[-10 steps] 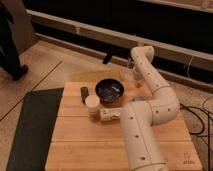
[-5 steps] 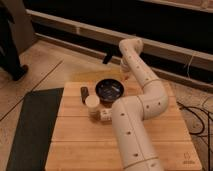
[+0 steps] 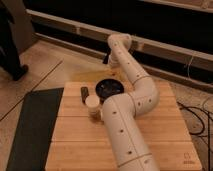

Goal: Place the pepper in the ceramic bowl

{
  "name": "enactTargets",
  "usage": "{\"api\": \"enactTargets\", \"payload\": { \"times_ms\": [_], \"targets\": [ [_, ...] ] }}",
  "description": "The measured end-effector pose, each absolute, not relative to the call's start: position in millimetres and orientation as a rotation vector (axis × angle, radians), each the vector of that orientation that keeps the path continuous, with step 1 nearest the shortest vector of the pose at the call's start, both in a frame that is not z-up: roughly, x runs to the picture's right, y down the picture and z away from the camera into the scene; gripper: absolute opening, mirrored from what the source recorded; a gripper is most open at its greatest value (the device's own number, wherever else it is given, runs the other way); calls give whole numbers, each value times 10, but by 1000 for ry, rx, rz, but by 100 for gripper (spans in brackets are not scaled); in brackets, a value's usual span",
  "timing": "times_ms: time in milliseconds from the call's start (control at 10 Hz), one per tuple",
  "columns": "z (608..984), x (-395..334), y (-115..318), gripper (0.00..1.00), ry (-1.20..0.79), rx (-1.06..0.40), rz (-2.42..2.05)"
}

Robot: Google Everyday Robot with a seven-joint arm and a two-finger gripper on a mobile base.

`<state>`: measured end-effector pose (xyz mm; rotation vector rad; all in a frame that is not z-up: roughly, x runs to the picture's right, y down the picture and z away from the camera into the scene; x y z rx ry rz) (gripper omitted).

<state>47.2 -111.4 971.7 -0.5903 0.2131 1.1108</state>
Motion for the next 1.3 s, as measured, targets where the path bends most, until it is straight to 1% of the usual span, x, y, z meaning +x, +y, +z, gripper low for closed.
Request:
{"api": "enactTargets", "payload": {
  "times_ms": [400, 1000, 1300],
  "targets": [
    [9623, 428, -1040, 0, 264, -616, 1125],
    [9632, 443, -1013, 0, 270, -620, 1119],
    [9678, 257, -761, 0, 323, -665, 964]
  ]
}}
